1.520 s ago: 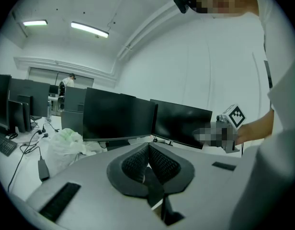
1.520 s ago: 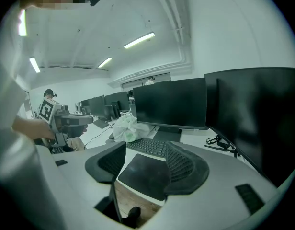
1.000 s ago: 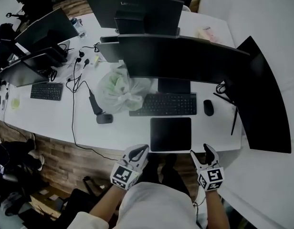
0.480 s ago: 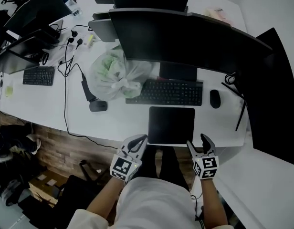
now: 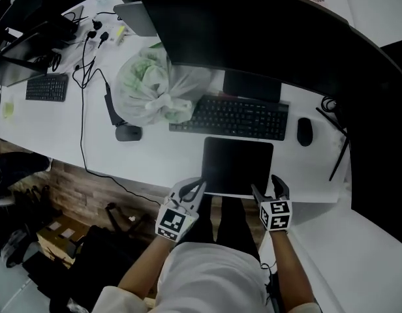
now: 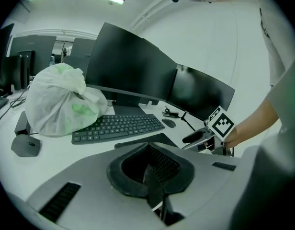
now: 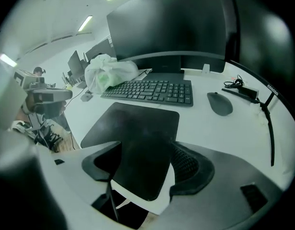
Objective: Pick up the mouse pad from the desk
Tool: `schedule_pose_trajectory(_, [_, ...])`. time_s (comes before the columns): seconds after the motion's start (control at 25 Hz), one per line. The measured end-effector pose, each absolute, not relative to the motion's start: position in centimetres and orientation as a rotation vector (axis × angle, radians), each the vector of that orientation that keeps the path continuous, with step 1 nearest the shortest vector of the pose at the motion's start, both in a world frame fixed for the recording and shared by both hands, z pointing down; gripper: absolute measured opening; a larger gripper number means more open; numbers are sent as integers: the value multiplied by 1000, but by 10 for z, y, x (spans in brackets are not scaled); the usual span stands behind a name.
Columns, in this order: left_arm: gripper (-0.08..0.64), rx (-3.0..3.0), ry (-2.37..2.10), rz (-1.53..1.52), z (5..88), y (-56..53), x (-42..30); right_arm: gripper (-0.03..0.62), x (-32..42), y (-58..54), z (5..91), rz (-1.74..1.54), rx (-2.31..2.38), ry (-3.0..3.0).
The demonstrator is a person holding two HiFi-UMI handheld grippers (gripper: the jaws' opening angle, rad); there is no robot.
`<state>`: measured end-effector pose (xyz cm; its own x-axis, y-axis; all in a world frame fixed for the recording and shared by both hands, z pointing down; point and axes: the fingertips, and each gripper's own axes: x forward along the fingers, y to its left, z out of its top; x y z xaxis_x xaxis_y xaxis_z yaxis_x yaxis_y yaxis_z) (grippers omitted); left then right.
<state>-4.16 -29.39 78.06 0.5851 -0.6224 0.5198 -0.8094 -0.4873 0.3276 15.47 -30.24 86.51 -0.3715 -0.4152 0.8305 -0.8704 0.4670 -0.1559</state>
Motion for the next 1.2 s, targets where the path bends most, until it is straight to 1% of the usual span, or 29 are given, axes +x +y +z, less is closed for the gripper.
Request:
schedule_pose_trajectory(0.12, [17, 2258, -1129, 470, 790, -291, -39, 359, 155, -302, 886, 800, 1043, -1933])
schedule_pose_trajectory(0.24, [17, 2252, -1131, 482, 798, -289, -38, 376, 158, -302, 902, 837, 1044, -1895])
schedule_pose_trajectory(0.56, [17, 2215, -1155, 480, 810, -284, -45, 374, 158, -302, 914, 760, 1081, -1835])
schedule_pose_trajectory(0.68, [17, 2209, -1162, 475, 810, -282, -45, 351, 157, -302, 913, 752, 1090, -1836])
schedule_pose_trajectory(1.08, [17, 2196, -1177, 495, 816, -274, -54, 327, 155, -300, 914, 752, 1053, -1831])
schedule_pose_trajectory(1.12, [17, 2194, -1179, 500, 817, -273, -56, 316, 153, -299, 914, 747, 1042, -1834])
schedule_pose_trajectory(1.2, [17, 2192, -1186, 504, 816, -273, -59, 246, 147, -298, 913, 732, 1020, -1846])
